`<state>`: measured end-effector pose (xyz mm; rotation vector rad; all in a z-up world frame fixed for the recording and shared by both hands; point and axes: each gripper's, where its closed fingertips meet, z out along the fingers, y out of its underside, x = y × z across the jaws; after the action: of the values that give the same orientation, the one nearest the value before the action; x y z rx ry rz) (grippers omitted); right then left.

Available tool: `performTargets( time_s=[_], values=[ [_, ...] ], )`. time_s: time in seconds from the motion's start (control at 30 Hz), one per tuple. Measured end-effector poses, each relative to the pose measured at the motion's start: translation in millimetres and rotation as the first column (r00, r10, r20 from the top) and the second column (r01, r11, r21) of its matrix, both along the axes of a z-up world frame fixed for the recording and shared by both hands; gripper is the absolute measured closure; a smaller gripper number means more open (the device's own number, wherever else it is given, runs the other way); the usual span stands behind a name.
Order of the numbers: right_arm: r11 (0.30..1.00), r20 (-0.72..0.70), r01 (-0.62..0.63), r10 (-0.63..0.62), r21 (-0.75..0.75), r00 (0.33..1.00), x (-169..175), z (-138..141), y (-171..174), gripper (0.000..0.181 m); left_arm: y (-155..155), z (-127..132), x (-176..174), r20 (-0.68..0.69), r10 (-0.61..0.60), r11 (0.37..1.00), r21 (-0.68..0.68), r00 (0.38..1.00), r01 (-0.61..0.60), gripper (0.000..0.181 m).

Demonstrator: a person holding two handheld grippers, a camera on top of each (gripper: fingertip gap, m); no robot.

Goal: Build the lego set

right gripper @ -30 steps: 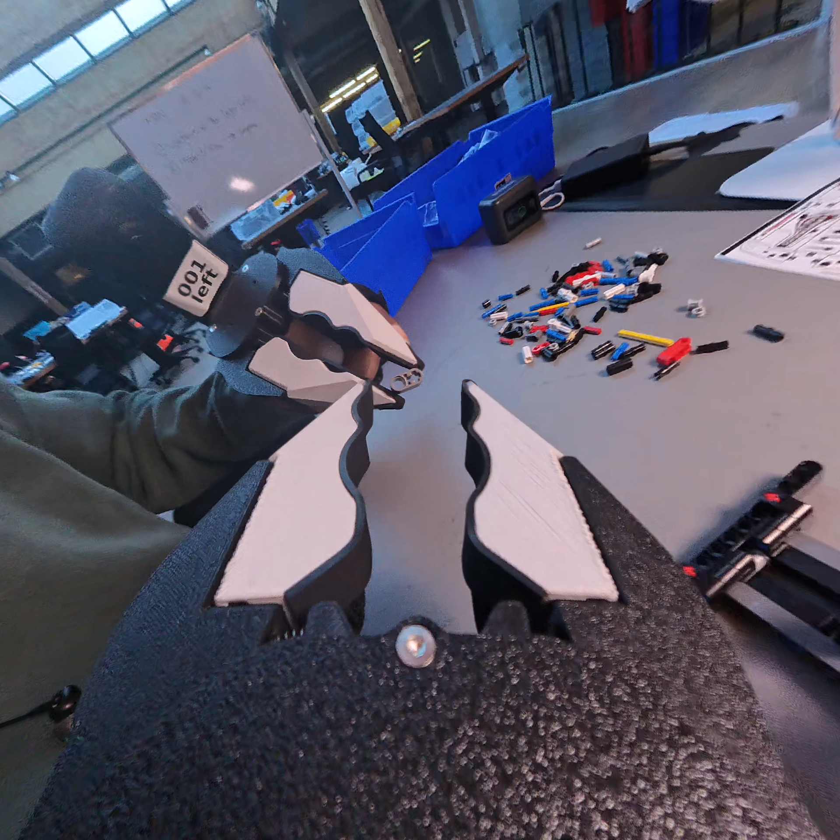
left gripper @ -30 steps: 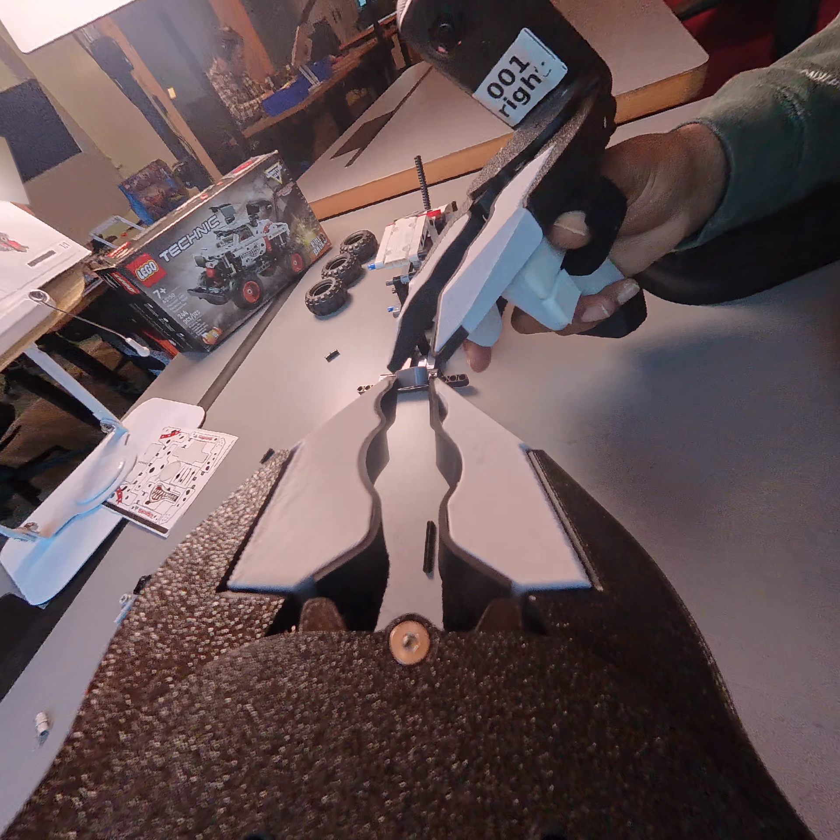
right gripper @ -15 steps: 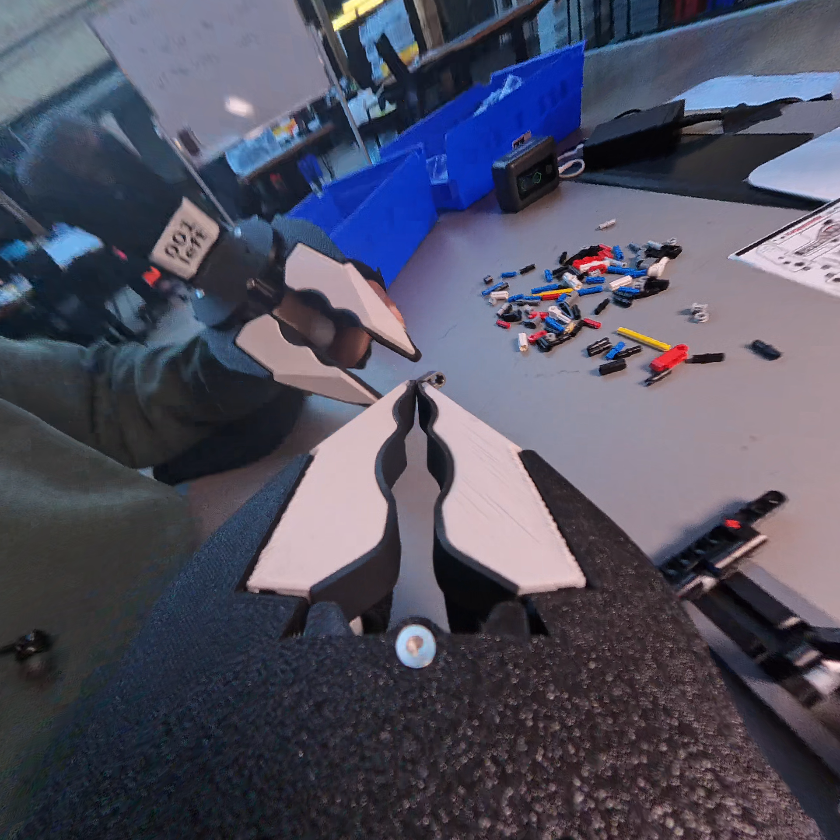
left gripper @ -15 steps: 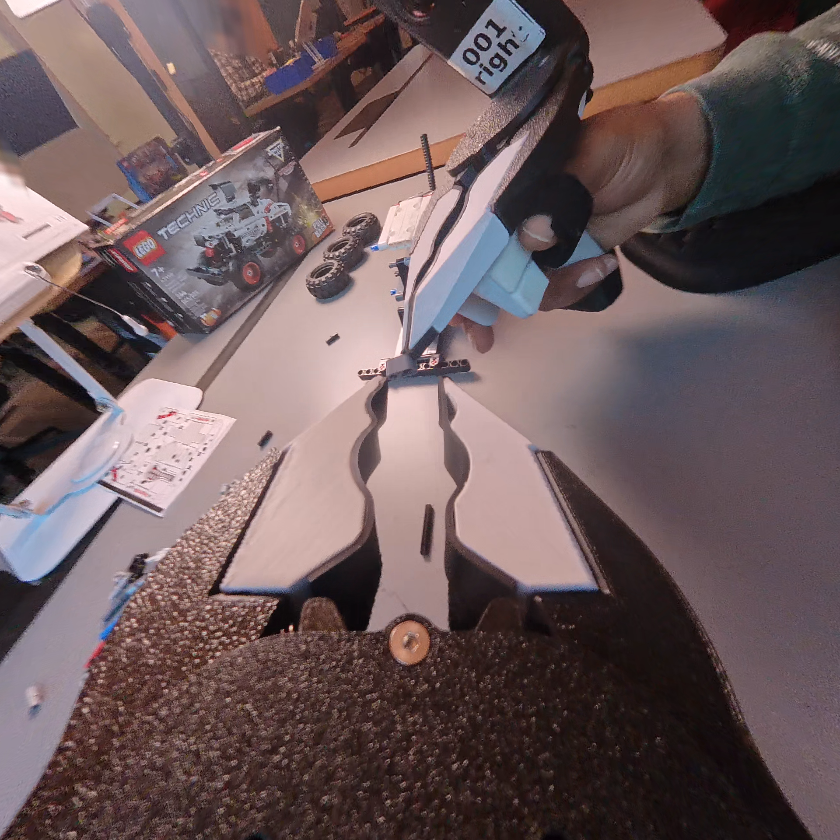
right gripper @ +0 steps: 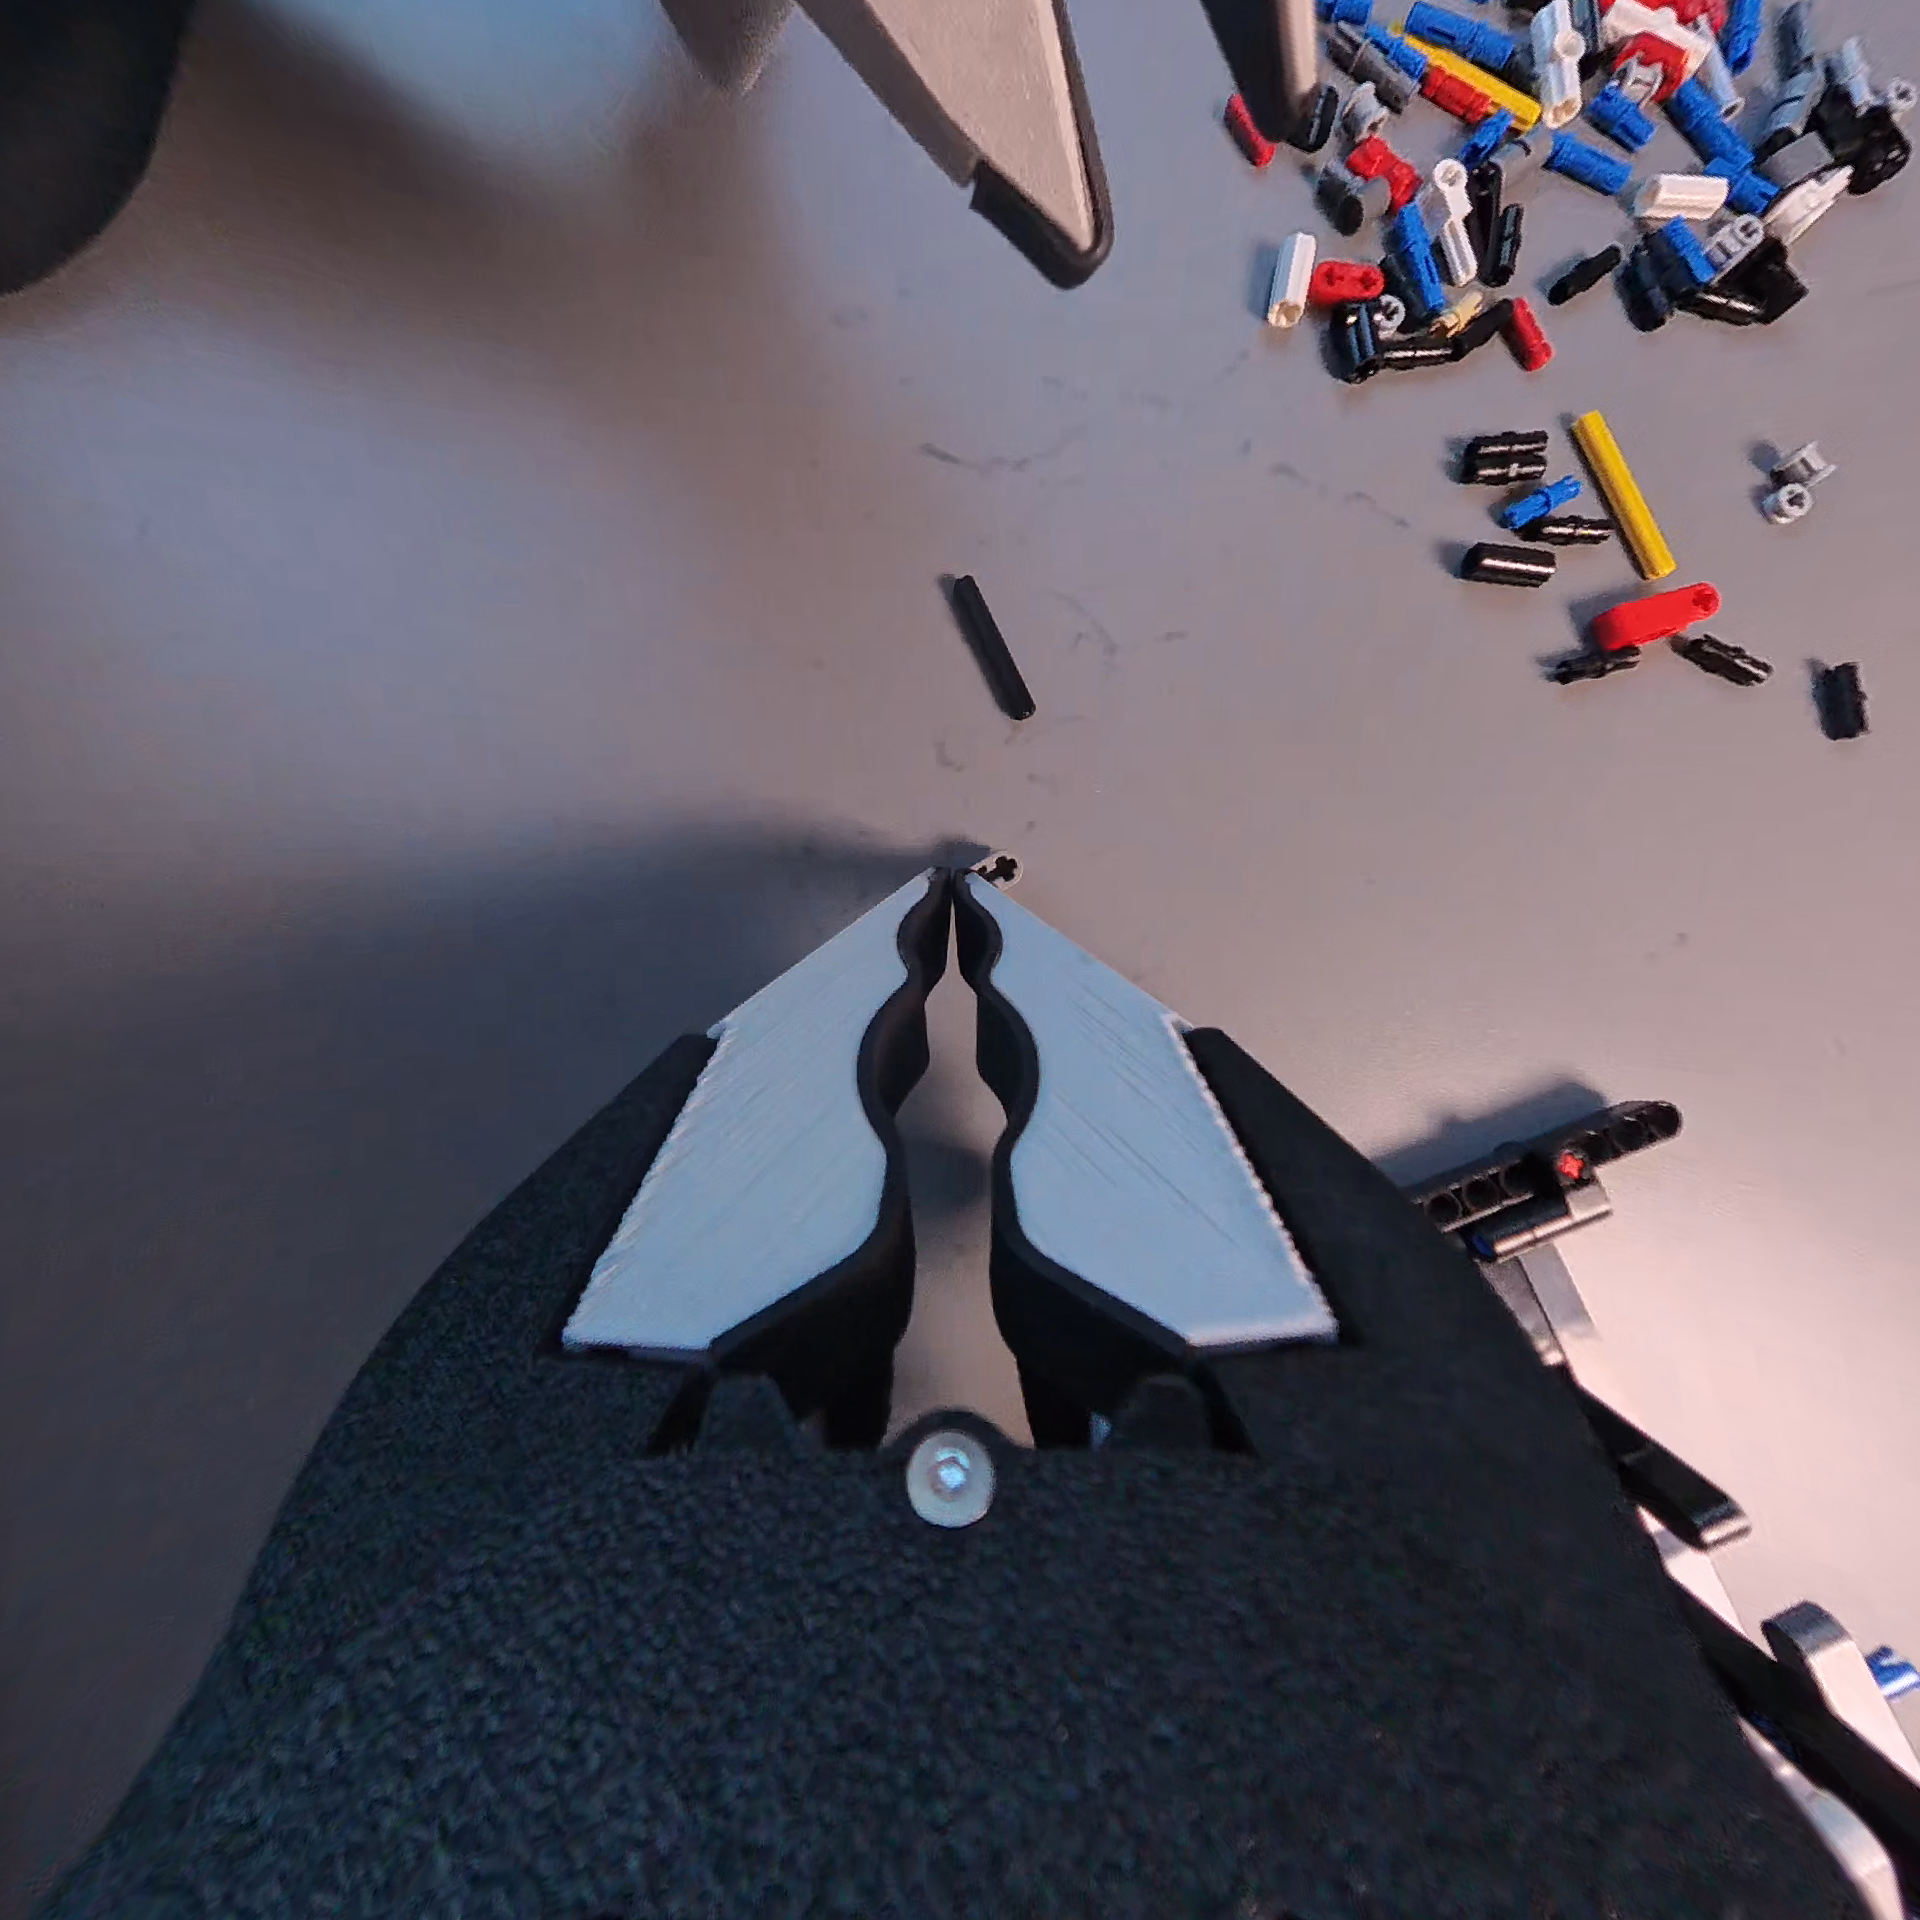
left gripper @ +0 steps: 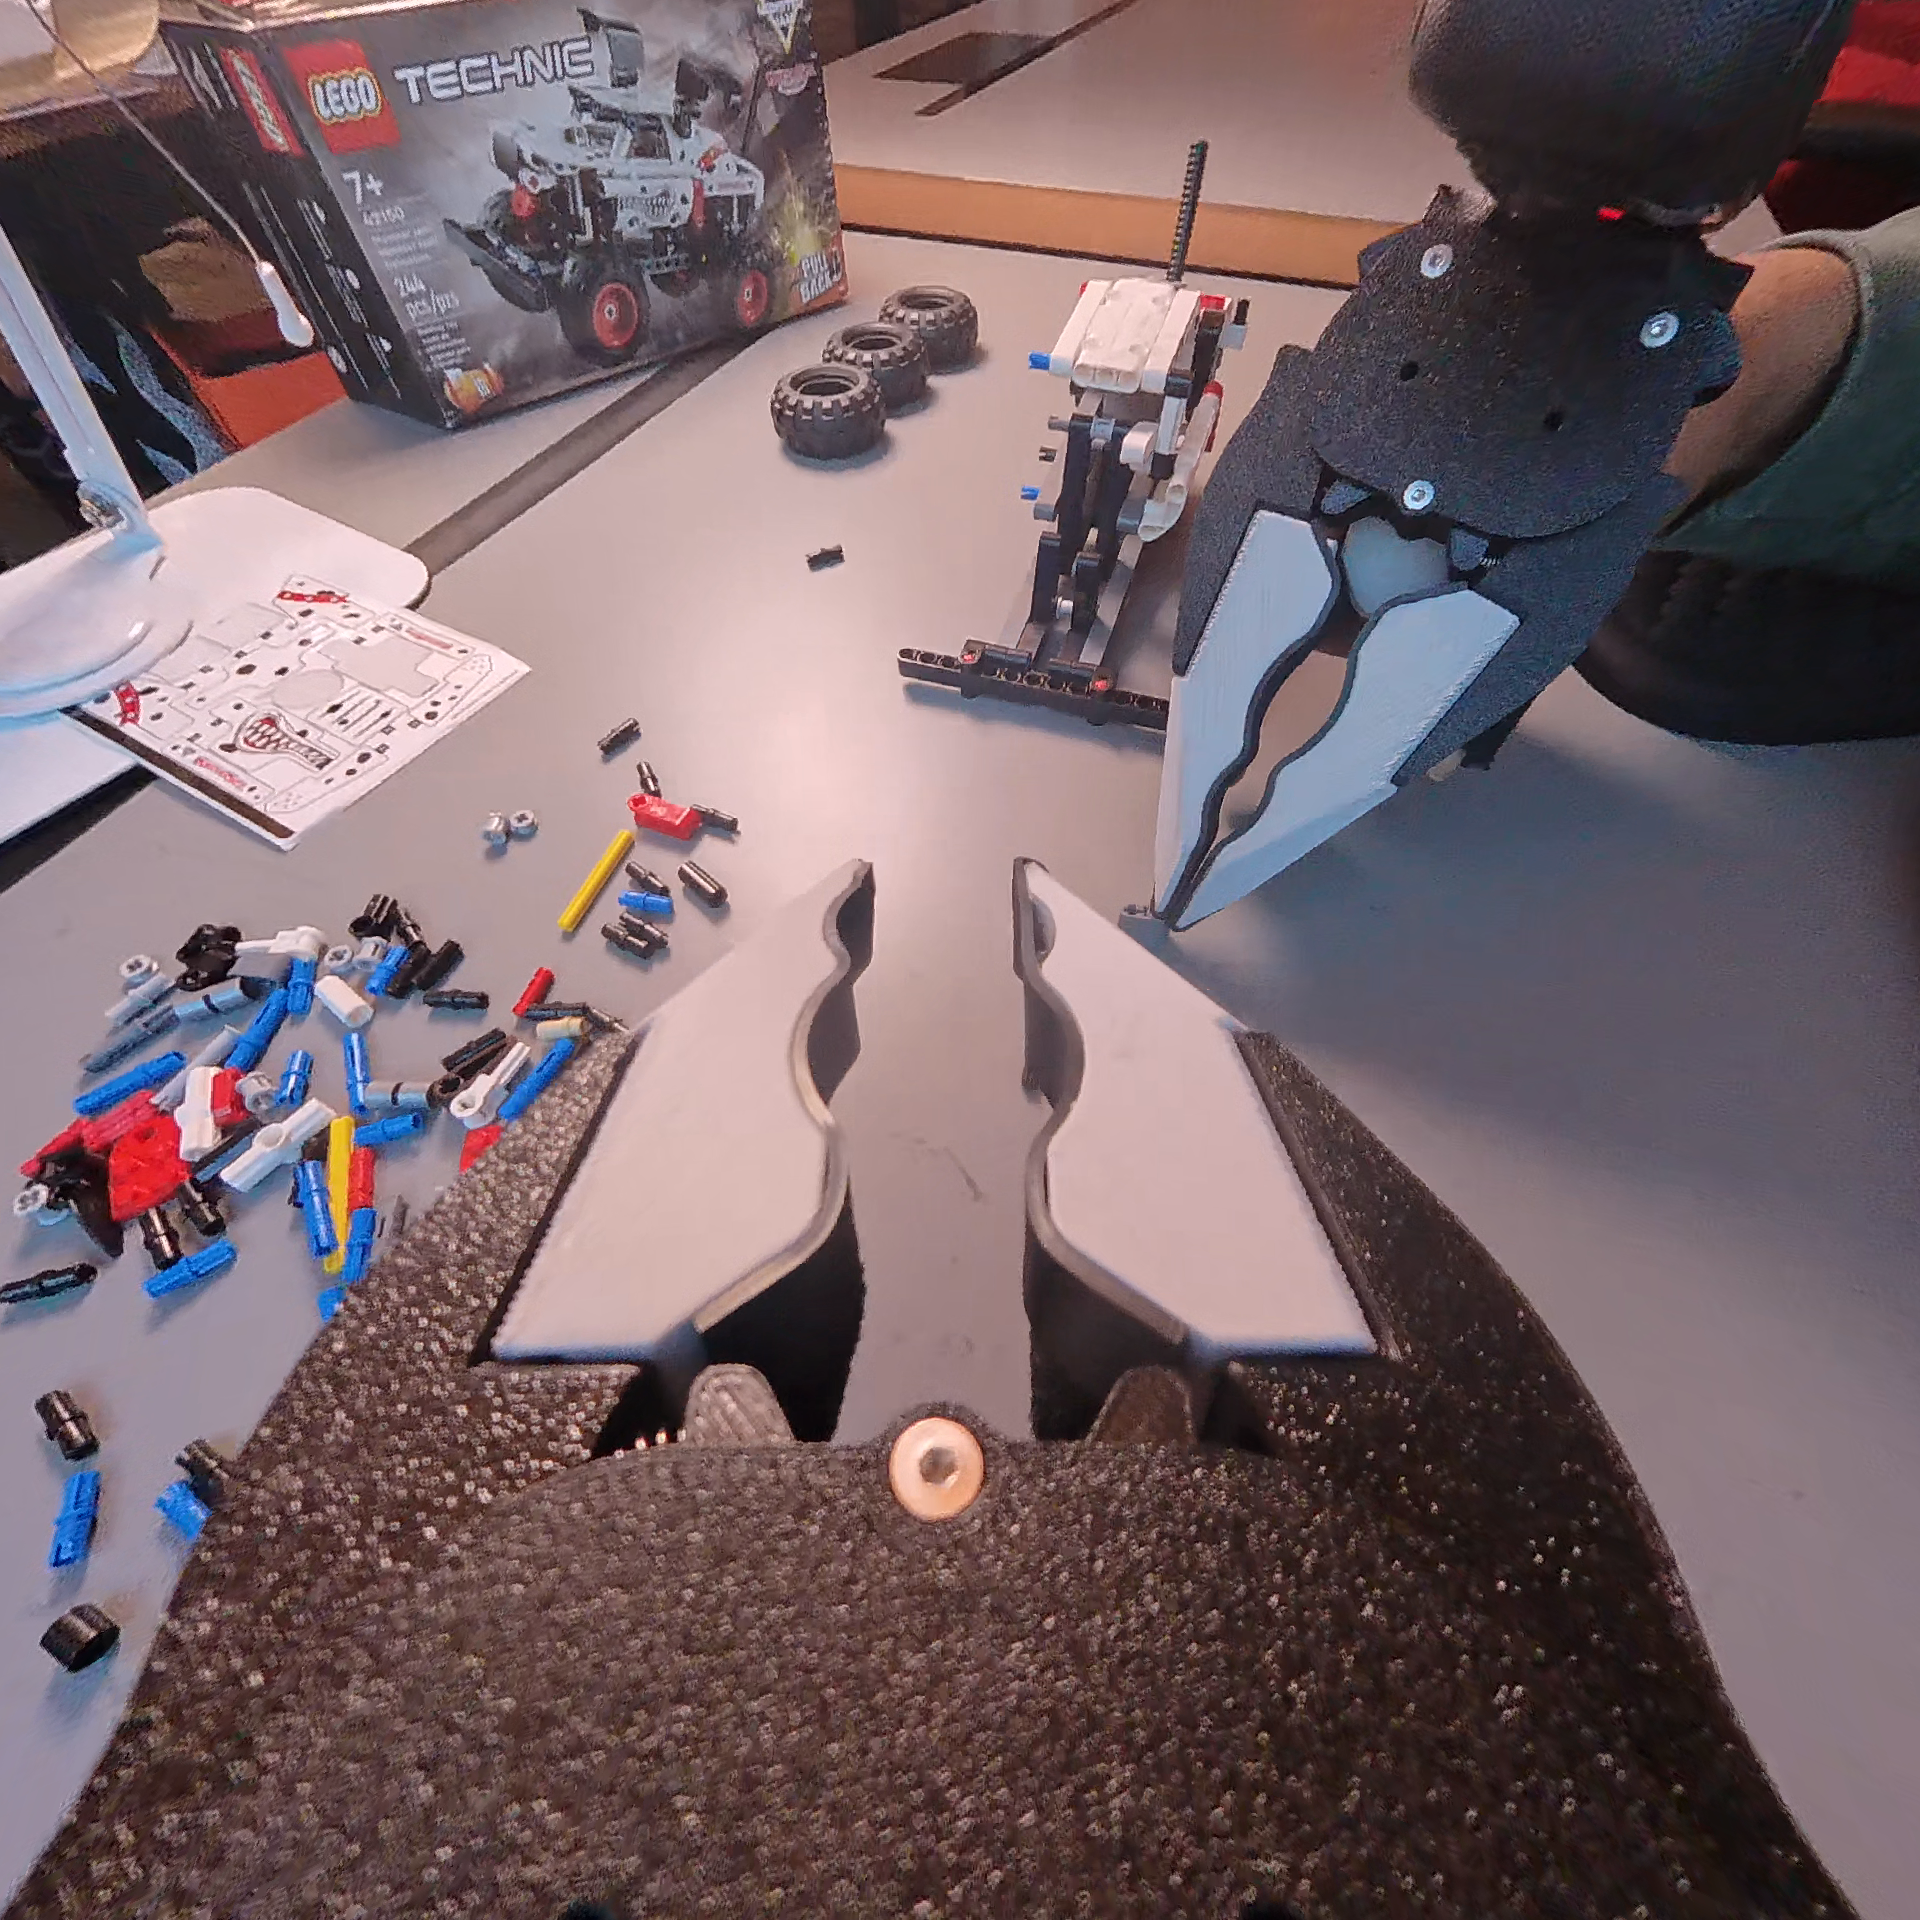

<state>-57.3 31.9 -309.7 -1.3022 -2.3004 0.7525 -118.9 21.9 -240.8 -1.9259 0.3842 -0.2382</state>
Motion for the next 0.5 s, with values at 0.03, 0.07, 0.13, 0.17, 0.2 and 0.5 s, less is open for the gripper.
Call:
performTargets(
  time_s=[0.03,0.07,0.13,0.17,0.2,0.5],
  values=[
    [1.0,0.007,-0.002,0.002,0.003,1.0,0,0,0,0.181,0,-2,-1,0.002,0.004,1.0,-0.009,1.0,-0.003,0.155],
    [1.0,0.012,-0.005,0.004,0.007,1.0,0,0,0,0.181,0,-4,-3,0.004,0.007,1.0,-0.016,1.0,-0.007,0.155],
    [1.0,0.019,-0.007,0.007,0.014,1.0,-1,0,0,0.181,0,-7,-5,0.006,0.014,0.999,-0.03,1.0,-0.013,0.154],
    [1.0,0.018,-0.011,0.011,0.018,1.0,-1,0,-1,0.18,1,-8,-6,0.007,0.019,0.999,-0.036,1.0,-0.018,0.154],
    [1.0,0.019,-0.019,0.019,0.017,1.0,-1,-1,-3,0.177,1,-9,-7,0.008,0.023,0.999,-0.041,1.0,-0.022,0.154],
    [0.997,-0.166,0.001,-0.015,-0.081,0.986,-10,34,-2,0.148,3,-12,-20,0.024,0.086,0.995,-0.045,0.996,-0.085,0.154]
  ],
)
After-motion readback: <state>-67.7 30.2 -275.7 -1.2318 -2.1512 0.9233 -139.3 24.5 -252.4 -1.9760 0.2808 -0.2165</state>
